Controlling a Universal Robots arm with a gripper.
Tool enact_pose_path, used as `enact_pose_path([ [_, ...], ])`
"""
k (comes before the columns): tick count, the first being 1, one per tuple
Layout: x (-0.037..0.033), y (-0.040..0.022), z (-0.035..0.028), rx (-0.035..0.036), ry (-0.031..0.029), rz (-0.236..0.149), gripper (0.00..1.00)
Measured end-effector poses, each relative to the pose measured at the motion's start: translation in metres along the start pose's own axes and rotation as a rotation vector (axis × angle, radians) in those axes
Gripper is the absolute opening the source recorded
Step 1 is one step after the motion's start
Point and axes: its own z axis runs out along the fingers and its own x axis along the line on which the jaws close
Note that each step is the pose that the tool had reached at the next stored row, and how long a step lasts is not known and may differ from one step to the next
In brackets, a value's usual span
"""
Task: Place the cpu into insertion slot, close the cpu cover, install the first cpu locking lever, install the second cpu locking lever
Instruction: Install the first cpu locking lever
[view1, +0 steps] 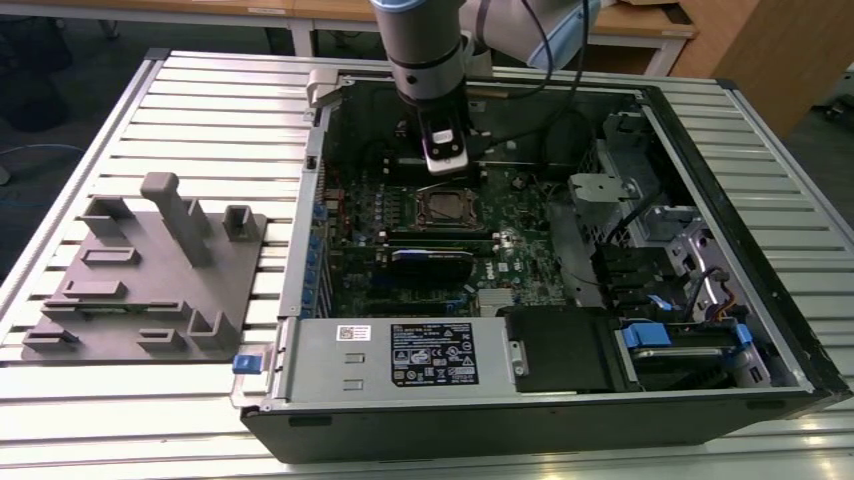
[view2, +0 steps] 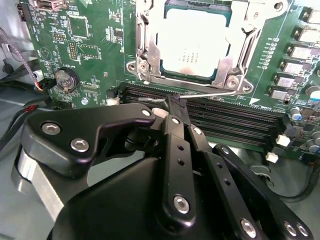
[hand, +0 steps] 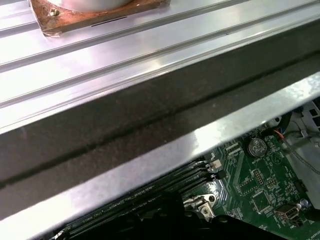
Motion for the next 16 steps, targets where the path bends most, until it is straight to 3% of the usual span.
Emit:
enact_pose_path([
  [16,-0.0011,0.0002,0.002,0.0021,-0.003,0.012,0.11],
])
